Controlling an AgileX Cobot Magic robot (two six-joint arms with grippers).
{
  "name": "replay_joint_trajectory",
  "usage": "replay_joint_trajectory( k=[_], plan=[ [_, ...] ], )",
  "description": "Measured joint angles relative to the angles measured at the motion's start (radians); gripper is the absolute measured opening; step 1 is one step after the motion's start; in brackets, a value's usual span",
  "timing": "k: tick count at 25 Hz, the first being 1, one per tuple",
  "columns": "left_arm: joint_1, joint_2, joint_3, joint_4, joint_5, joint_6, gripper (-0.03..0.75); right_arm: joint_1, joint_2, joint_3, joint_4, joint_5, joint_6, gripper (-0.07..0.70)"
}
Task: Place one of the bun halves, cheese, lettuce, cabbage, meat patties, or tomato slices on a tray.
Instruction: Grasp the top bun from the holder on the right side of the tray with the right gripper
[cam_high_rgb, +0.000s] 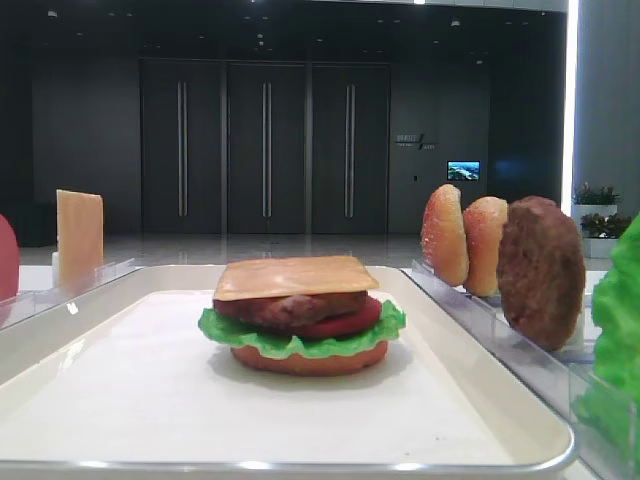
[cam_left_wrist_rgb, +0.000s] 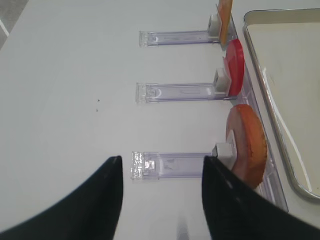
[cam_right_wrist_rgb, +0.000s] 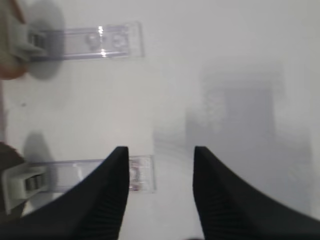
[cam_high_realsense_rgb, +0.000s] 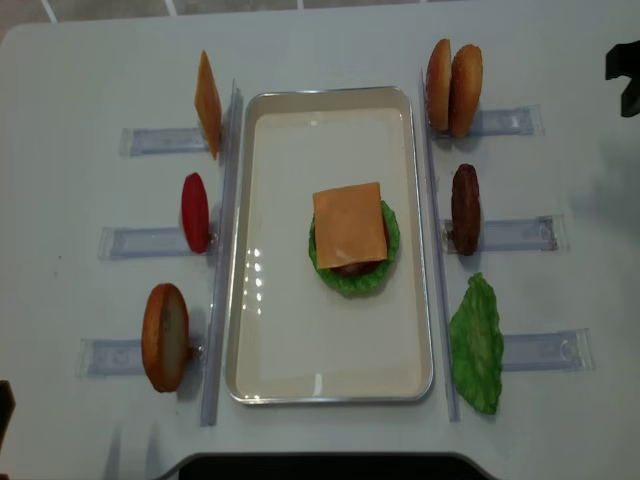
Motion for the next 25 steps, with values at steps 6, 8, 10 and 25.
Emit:
replay_joint_trajectory(
  k=[6, 8, 10, 25],
  plan=[
    [0.0, 0.0, 0.0, 0.0, 0.0, 0.0, 0.391, 0.328, 0.015, -0.114, -0.028, 0.009, 0.189, 0.294],
    [0.0, 0.0, 0.0, 0.0, 0.0, 0.0, 0.391, 0.426, 0.04, -0.166, -0.071, 0.009, 0.246, 0.294],
    [0.0, 0.0, 0.0, 0.0, 0.0, 0.0, 0.391, 0.484, 0.073, -0.213, -0.095, 0.01, 0.273, 0.294],
    [0.0, 0.0, 0.0, 0.0, 0.0, 0.0, 0.391, 0.494, 0.277, -0.291, -0.181, -0.113, 0.287, 0.398]
  ],
)
